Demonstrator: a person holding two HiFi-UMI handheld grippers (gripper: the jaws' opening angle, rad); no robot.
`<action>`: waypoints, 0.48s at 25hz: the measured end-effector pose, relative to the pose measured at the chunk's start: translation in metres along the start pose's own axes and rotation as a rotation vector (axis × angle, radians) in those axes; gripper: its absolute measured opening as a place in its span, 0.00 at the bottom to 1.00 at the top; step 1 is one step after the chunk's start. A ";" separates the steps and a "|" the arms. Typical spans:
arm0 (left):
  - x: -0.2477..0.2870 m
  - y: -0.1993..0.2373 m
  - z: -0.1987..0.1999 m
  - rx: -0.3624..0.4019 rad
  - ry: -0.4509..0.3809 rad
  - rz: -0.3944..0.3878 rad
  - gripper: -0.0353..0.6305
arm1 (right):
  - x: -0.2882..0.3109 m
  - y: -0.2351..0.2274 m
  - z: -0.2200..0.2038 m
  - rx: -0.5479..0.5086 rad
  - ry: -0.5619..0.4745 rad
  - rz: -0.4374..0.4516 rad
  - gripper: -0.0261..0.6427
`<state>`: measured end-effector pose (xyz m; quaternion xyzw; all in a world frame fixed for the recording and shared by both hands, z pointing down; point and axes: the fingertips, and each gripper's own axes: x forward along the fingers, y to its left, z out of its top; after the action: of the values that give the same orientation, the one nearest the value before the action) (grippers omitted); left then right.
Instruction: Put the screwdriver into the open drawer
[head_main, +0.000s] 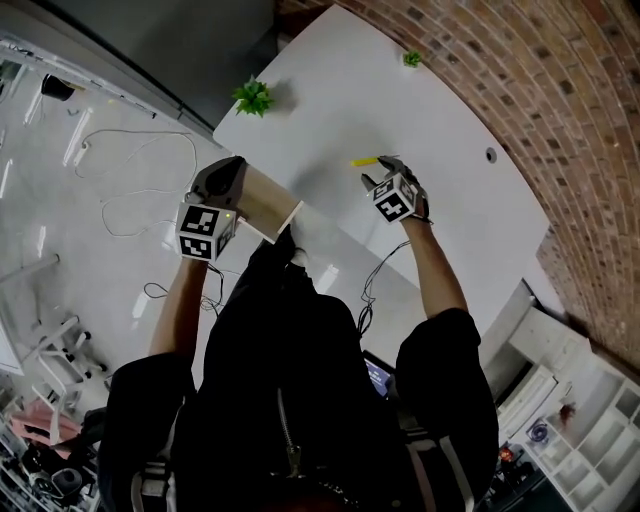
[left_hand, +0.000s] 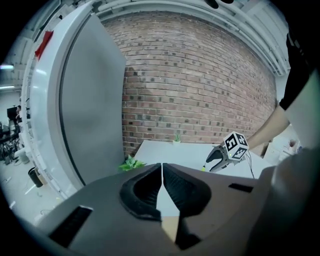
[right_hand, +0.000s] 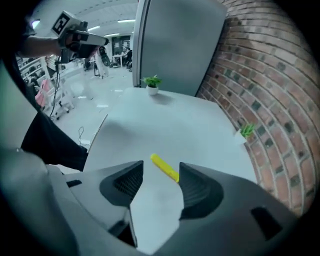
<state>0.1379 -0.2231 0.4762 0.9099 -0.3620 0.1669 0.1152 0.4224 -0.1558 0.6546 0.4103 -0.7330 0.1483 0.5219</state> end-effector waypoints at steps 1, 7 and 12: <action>-0.002 0.006 -0.003 -0.008 0.007 0.014 0.09 | 0.007 0.000 0.000 -0.018 0.014 0.023 0.40; -0.012 0.033 -0.021 -0.043 0.040 0.076 0.09 | 0.042 0.000 -0.008 -0.091 0.105 0.113 0.40; -0.018 0.044 -0.029 -0.065 0.055 0.108 0.09 | 0.053 -0.006 -0.020 -0.162 0.169 0.126 0.35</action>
<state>0.0889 -0.2334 0.4992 0.8798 -0.4126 0.1860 0.1452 0.4333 -0.1702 0.7089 0.3061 -0.7202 0.1553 0.6029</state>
